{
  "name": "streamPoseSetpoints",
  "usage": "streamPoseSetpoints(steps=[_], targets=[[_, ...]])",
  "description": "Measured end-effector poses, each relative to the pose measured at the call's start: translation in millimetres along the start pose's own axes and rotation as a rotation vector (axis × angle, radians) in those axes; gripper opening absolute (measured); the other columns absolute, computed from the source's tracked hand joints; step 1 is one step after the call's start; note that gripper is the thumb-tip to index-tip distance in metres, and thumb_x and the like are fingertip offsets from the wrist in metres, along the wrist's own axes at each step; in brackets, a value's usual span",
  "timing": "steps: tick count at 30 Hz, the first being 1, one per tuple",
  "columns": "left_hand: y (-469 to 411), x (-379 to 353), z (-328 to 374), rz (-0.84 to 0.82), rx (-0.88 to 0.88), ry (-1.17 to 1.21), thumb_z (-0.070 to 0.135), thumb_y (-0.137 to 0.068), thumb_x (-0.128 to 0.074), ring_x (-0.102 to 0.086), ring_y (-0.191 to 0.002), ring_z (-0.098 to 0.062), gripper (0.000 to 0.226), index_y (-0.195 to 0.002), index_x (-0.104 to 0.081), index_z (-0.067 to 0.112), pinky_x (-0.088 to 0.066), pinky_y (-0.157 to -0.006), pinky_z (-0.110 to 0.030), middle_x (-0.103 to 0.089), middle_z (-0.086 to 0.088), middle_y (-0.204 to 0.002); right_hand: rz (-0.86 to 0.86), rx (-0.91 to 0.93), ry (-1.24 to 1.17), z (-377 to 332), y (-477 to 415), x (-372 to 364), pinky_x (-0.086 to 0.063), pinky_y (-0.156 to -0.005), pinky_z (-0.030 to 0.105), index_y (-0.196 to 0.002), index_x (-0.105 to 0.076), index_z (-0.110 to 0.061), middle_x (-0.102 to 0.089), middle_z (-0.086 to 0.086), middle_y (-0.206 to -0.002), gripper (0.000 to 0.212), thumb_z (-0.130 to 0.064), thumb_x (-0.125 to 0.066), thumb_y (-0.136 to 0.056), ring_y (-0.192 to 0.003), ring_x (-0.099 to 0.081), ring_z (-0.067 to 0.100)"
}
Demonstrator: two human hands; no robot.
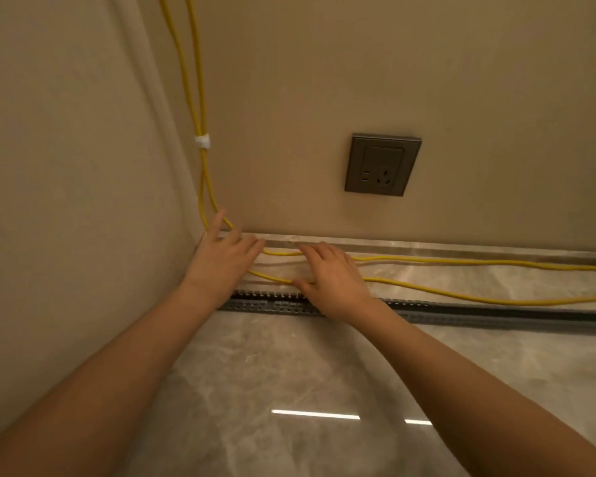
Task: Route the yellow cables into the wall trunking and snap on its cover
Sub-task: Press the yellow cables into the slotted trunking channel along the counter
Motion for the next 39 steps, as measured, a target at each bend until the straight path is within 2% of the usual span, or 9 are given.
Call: streamPoseSetpoints(steps=[2, 5, 8, 10, 14, 23, 27, 33, 39], targets=[[1, 2, 5, 0.045, 0.007, -0.009, 0.008, -0.088, -0.041, -0.044, -0.123, -0.029, 0.045, -0.133, -0.042, 0.012, -0.001, -0.114, -0.055, -0.052, -0.007, -0.127, -0.025, -0.007, 0.013, -7, -7, -6, -0.022, -0.111, 0.038, -0.143, -0.028, -0.021, -0.037, 0.002, -0.146, 0.062, -0.043, -0.05, -0.09, -0.135, -0.029, 0.024], [6, -6, -1, -0.013, 0.073, 0.016, 0.009, -0.09, -0.04, -0.051, -0.115, -0.026, 0.032, -0.118, -0.054, 0.014, -0.003, -0.116, -0.049, -0.061, -0.005, -0.113, -0.065, 0.01, 0.06, -11, -12, -11, -0.022, -0.111, 0.039, -0.143, -0.028, -0.02, -0.038, 0.005, -0.145, 0.061, -0.044, -0.049, -0.091, -0.135, -0.029, 0.025], [15, -11, -15, -0.08, 0.141, 0.076, 0.025, -0.095, -0.042, -0.053, -0.112, -0.024, 0.025, -0.111, -0.061, 0.02, -0.01, -0.115, -0.042, -0.066, -0.003, -0.108, -0.104, 0.028, 0.088, -6, -11, -11, -0.029, -0.106, 0.039, -0.138, -0.037, -0.019, -0.051, 0.008, -0.135, 0.052, -0.045, -0.045, -0.093, -0.127, -0.04, 0.028], [24, -5, -24, -0.071, 0.191, 0.121, 0.039, -0.096, -0.04, -0.054, -0.11, -0.025, 0.03, -0.109, -0.061, 0.022, -0.023, -0.106, -0.038, -0.067, -0.003, -0.108, -0.091, 0.039, 0.105, -2, -9, -6, -0.038, -0.092, 0.037, -0.126, -0.048, -0.019, -0.063, 0.008, -0.118, 0.044, -0.047, -0.042, -0.094, -0.112, -0.053, 0.028], [41, 14, -31, 0.004, 0.274, 0.186, 0.044, -0.094, -0.042, -0.058, -0.102, -0.027, 0.032, -0.103, -0.063, 0.022, -0.032, -0.088, -0.035, -0.069, -0.004, -0.103, 0.088, 0.101, 0.007, 0, 8, 11, -0.045, -0.065, 0.033, -0.098, -0.062, -0.017, -0.068, 0.004, -0.088, 0.035, -0.048, -0.047, -0.091, -0.083, -0.062, 0.024], [64, 36, -39, 0.053, 0.366, 0.216, 0.042, -0.095, -0.042, -0.058, -0.097, -0.029, 0.031, -0.102, -0.062, 0.019, -0.033, -0.084, -0.037, -0.069, -0.007, -0.1, 0.546, 0.36, -0.16, -44, 48, 95, -0.052, -0.047, 0.031, -0.083, -0.074, -0.012, -0.071, 0.004, -0.07, 0.01, -0.021, -0.072, -0.081, -0.059, -0.065, 0.022], [58, 37, -38, 0.035, 0.379, 0.231, 0.041, -0.095, -0.043, -0.059, -0.096, -0.028, 0.029, -0.103, -0.062, 0.021, -0.033, -0.082, -0.036, -0.069, -0.006, -0.099, 0.467, 0.332, -0.186, -51, 48, 105, -0.051, -0.05, 0.034, -0.083, -0.073, -0.012, -0.07, 0.004, -0.069, 0.01, -0.022, -0.069, -0.083, -0.06, -0.063, 0.022], [65, 8, -28, -0.114, 0.283, 0.148, 0.041, -0.096, -0.039, -0.052, -0.103, -0.025, 0.032, -0.107, -0.063, 0.023, -0.028, -0.091, -0.035, -0.067, -0.002, -0.105, 0.234, 0.283, -0.231, -51, 51, 49, -0.052, -0.061, 0.037, -0.093, -0.071, -0.012, -0.071, 0.005, -0.081, 0.018, -0.026, -0.06, -0.09, -0.072, -0.064, 0.023], [70, -2, -22, -0.08, 0.24, 0.143, 0.033, -0.089, -0.054, -0.056, -0.094, -0.028, 0.022, -0.094, -0.068, 0.018, -0.024, -0.099, -0.037, -0.069, -0.005, -0.09, 0.233, 0.247, -0.272, -43, 42, 27, -0.049, -0.056, 0.032, -0.088, -0.071, -0.013, -0.069, 0.004, -0.075, 0.011, -0.021, -0.066, -0.085, -0.067, -0.063, 0.022]])
Point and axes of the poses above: each hand's wrist, its own y-axis away from the middle knuckle, its own x-axis out of the back of the hand, z = x × y, the point moved 6 cm from there along -y, towards the middle knuckle
